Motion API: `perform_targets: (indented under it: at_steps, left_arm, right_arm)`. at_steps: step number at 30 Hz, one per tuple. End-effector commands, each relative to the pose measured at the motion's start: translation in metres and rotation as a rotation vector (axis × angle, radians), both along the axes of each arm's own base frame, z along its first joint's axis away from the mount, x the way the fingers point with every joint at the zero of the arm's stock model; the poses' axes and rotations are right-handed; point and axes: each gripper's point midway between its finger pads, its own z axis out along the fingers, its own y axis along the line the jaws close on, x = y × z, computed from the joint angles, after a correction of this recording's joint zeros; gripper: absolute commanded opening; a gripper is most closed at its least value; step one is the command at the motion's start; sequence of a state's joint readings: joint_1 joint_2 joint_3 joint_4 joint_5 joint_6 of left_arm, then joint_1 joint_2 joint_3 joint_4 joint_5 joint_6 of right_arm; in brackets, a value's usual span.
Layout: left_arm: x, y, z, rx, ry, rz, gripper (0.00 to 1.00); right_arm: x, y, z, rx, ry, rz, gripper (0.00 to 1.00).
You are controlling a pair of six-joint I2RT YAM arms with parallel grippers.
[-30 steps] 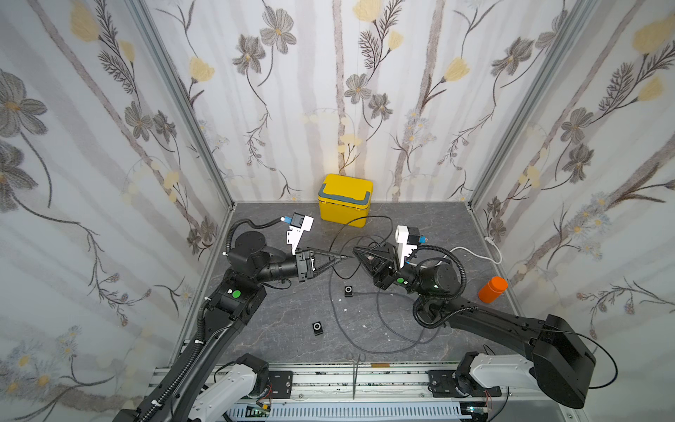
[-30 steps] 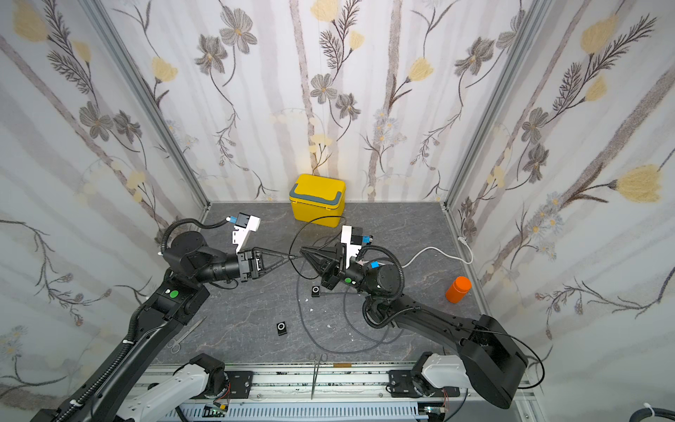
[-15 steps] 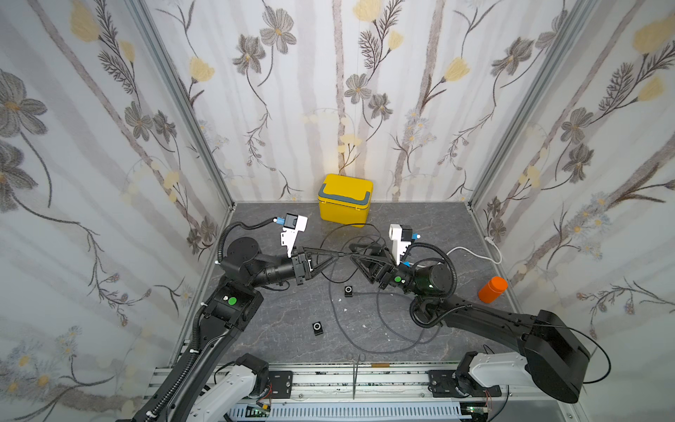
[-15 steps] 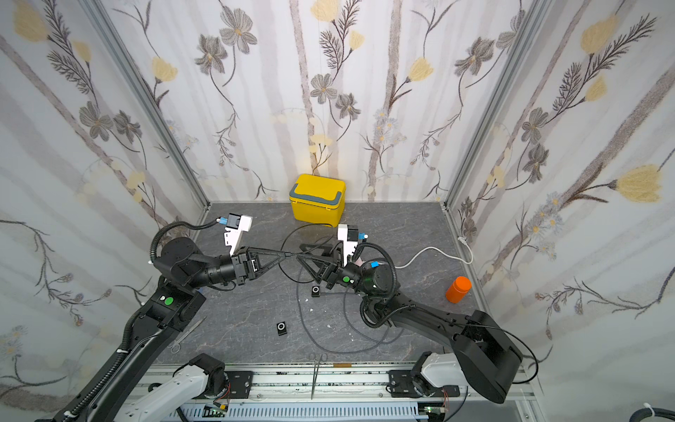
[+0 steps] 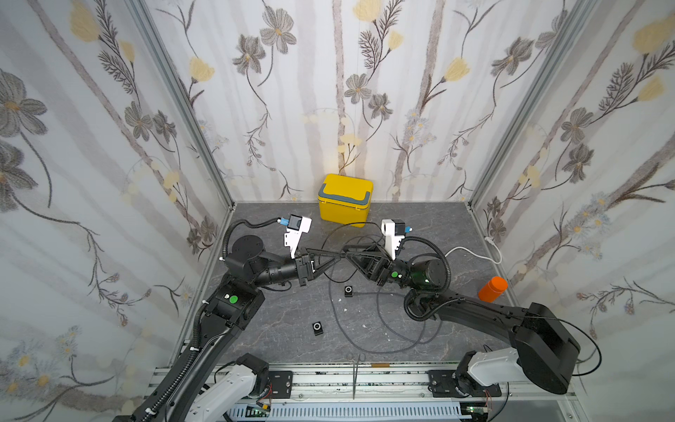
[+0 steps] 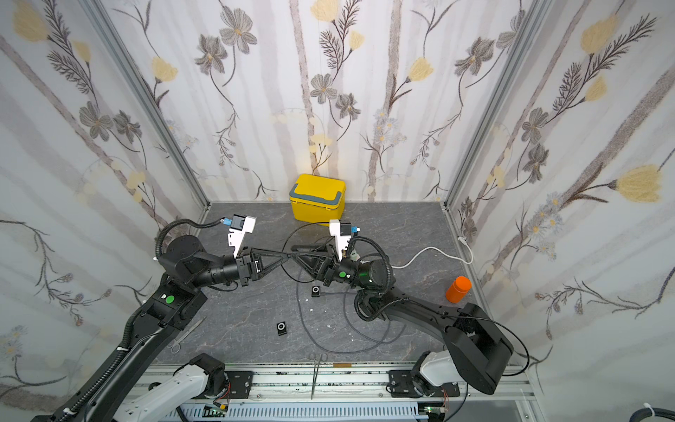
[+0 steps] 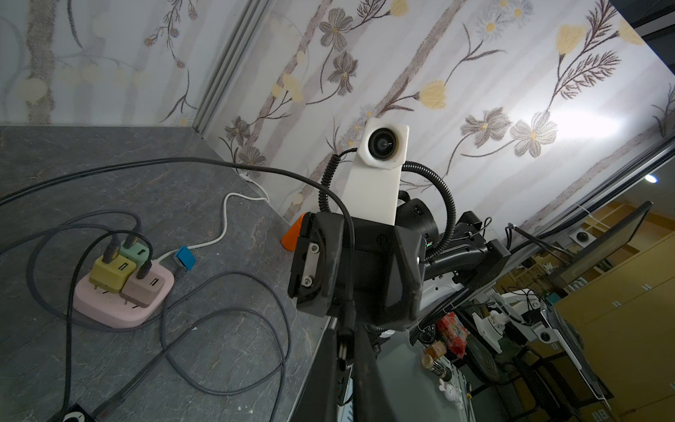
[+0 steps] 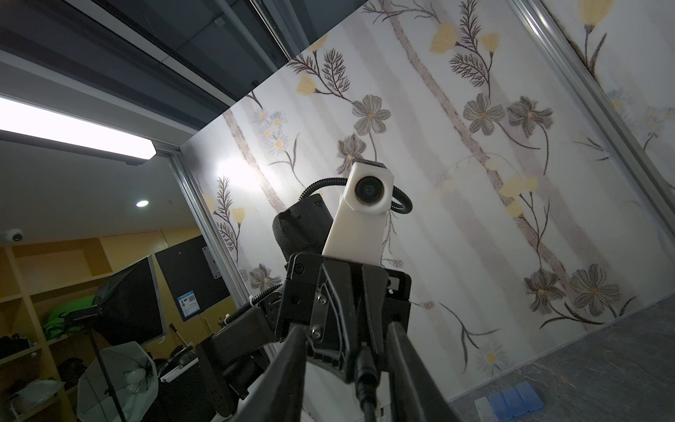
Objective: Charge mp3
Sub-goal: Pick up the charging cable from the center of the board.
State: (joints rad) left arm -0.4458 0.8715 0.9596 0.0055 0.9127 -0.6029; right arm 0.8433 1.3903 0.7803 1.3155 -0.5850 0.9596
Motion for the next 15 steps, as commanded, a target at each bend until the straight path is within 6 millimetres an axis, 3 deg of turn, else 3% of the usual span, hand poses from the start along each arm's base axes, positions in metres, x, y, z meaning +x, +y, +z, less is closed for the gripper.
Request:
perform_targets:
  at_steps: [1,6,15]
  left_arm:
    - [0.000,0.001,0.005,0.005,-0.042,0.004,0.05]
    - [0.001,0.000,0.005,0.008,-0.039,0.002,0.05]
    - [-0.001,-0.004,0.002,0.018,-0.030,-0.019,0.04]
  right_arm:
    - [-0.005,0.005,-0.007,-0.050,0.007,0.039,0.36]
    - [-0.001,0.010,-0.021,-0.130,0.020,0.013,0.35]
    - [-0.004,0.002,-0.015,-0.112,-0.011,-0.016,0.28]
